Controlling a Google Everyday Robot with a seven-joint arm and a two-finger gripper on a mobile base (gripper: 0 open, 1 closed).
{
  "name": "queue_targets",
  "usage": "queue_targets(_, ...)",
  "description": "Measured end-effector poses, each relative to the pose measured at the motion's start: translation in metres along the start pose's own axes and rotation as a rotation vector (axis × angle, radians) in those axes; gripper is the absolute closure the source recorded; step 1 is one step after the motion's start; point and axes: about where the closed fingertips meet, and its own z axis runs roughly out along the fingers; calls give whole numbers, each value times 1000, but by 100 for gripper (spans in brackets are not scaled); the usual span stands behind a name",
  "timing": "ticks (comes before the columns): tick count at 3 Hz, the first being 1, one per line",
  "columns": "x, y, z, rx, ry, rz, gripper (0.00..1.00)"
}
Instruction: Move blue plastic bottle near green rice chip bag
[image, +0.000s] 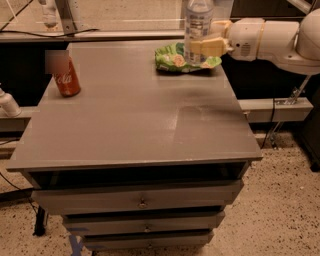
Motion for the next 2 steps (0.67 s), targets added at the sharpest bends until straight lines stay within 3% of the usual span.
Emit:
queue_targets(1, 10, -32, -34, 81, 30, 14, 100)
queue_targets(2, 33, -50, -57, 134, 42, 54, 100)
